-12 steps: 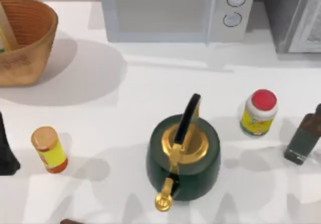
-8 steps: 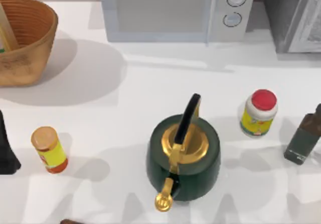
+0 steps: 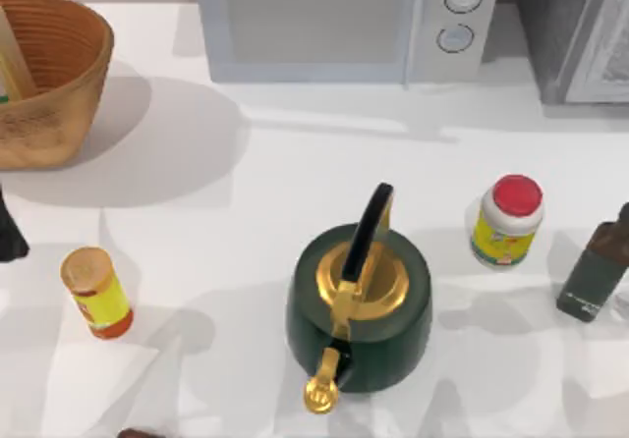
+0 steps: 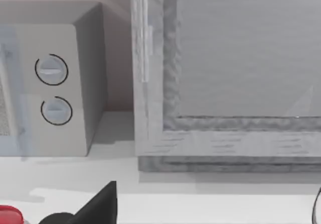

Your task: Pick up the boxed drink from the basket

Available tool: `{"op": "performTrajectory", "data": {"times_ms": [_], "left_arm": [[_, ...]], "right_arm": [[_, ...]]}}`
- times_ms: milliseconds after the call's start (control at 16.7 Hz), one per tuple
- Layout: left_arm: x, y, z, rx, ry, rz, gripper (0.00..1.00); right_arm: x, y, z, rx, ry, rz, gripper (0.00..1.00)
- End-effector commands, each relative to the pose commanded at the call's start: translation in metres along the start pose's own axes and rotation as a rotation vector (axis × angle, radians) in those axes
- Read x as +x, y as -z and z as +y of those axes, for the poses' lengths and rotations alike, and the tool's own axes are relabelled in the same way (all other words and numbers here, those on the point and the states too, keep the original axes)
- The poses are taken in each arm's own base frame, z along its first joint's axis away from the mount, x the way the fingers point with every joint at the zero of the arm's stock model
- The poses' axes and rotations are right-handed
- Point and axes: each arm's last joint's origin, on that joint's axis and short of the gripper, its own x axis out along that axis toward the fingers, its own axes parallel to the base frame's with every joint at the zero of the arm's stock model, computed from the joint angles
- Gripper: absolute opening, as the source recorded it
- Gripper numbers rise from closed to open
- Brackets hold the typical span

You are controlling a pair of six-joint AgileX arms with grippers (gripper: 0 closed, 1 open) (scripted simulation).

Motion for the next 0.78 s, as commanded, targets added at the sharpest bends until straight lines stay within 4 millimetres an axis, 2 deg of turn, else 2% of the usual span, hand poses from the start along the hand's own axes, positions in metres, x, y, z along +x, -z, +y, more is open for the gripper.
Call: {"op": "performTrajectory", "data": {"times_ms": [240,420,600,780], "left_arm": [[0.046,-0.021,0.008,0.005,0.005,-0.026,1.00],[0.089,-0.022,0.017,0.009,0.010,-0.042,1.00],[0.130,-0.007,0.028,0.012,0.012,-0.044,1.00],[0.163,0.020,0.040,0.012,0.012,-0.035,1.00]], "right_arm": [[0.000,0.000,0.000,0.000,0.000,0.000,1.00],[0.000,0.000,0.000,0.000,0.000,0.000,1.00],[0.000,0.000,0.000,0.000,0.000,0.000,1.00],[0.000,0.000,0.000,0.000,0.000,0.000,1.00]]}}
